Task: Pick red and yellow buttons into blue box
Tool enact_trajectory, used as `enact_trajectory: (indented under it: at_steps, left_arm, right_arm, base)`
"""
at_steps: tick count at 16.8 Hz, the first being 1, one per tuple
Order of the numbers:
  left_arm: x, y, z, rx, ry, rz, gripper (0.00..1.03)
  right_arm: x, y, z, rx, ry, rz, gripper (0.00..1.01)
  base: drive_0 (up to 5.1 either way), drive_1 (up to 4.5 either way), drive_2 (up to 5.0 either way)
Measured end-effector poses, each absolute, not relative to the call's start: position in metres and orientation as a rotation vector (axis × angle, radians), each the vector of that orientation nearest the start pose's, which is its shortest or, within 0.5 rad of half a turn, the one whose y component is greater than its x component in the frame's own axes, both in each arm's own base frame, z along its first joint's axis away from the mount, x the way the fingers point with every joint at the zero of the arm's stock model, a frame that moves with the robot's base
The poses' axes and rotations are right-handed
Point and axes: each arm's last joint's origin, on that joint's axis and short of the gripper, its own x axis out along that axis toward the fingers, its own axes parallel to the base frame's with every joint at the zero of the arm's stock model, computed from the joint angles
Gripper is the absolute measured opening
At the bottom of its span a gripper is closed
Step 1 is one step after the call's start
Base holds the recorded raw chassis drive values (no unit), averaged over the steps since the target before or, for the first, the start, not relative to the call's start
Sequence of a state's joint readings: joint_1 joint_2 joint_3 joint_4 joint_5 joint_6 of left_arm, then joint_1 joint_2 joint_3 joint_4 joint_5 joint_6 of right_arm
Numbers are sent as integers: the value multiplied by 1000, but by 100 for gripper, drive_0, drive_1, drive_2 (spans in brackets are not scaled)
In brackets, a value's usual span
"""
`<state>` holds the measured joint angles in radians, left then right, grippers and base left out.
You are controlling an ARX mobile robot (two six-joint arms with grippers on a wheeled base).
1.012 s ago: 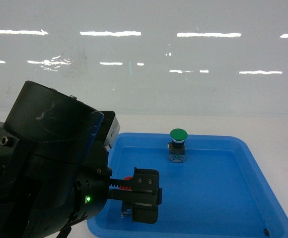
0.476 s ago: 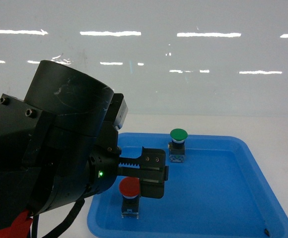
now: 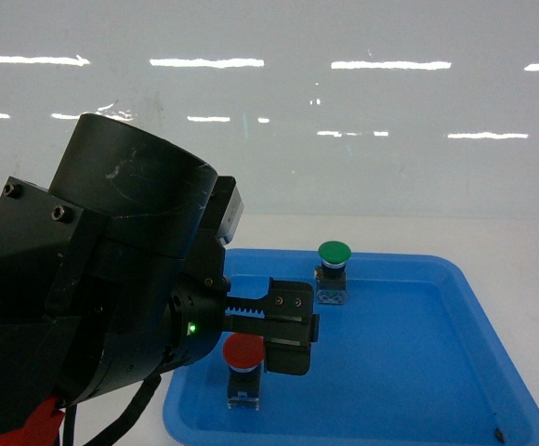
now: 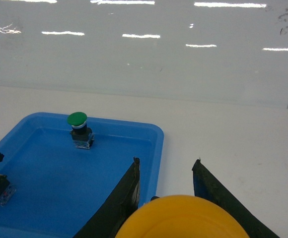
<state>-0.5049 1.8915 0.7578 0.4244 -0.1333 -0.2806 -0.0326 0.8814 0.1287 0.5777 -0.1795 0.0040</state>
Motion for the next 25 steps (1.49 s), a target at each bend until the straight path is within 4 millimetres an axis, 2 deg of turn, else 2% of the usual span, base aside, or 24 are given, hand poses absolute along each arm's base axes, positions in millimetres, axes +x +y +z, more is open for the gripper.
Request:
enact_trajectory:
  at_steps: [10, 16, 25]
  left_arm:
    - [295, -159, 95, -45, 715, -259, 98]
    - [304, -167, 97, -69, 715, -299, 98]
    - [311, -182, 60, 18, 805, -309, 98]
  right_arm:
    - [167, 0, 167, 23, 174, 147, 29]
    - [167, 0, 167, 23, 174, 147, 29]
    - [167, 0, 167, 22, 174, 146, 29]
  base:
    - [0, 0, 0]
    - [0, 0, 0]
    - [0, 0, 0]
